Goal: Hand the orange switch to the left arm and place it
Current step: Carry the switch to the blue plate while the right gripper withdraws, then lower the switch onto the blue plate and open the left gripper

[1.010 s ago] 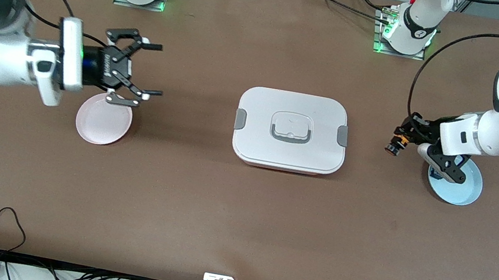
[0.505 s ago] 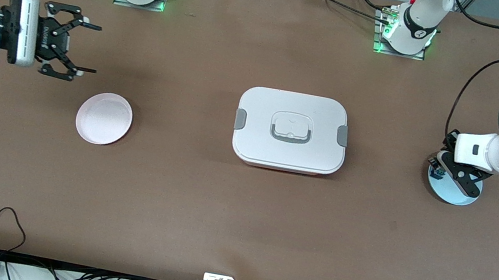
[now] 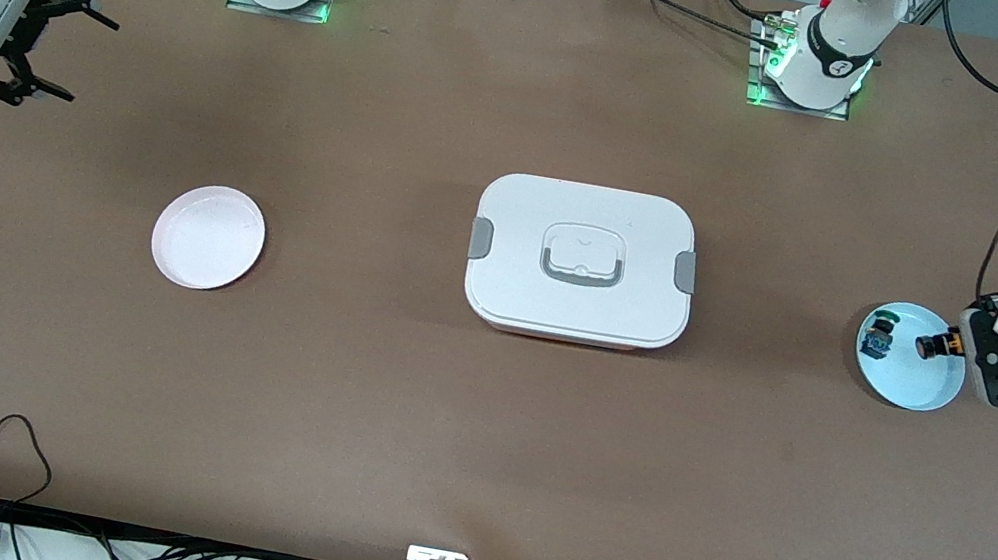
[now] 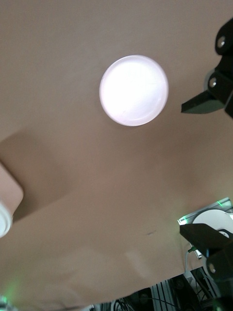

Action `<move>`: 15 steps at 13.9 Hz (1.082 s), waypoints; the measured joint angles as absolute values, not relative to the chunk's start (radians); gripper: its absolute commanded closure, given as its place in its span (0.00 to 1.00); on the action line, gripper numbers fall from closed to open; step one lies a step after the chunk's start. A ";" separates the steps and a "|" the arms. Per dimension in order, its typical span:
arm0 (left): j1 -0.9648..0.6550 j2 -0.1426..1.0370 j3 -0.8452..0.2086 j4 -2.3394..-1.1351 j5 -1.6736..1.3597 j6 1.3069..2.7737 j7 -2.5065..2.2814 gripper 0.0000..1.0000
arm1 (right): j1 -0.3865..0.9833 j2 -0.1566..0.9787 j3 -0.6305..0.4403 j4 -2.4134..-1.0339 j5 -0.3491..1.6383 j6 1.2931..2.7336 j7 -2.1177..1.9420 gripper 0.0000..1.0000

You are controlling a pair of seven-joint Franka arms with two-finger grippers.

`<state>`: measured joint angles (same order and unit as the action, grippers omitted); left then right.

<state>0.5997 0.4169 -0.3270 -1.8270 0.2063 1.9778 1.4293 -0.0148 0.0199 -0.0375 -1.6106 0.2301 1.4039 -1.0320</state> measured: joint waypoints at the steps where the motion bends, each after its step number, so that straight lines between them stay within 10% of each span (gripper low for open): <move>1: 0.624 0.440 -0.327 -1.827 0.206 2.006 1.487 0.83 | -0.012 0.016 -0.032 -1.603 0.189 1.404 -0.995 0.00; 15: 0.697 0.598 -0.332 -1.826 0.258 2.161 1.642 0.82 | 0.042 0.002 0.023 -1.586 -0.017 1.600 -0.146 0.00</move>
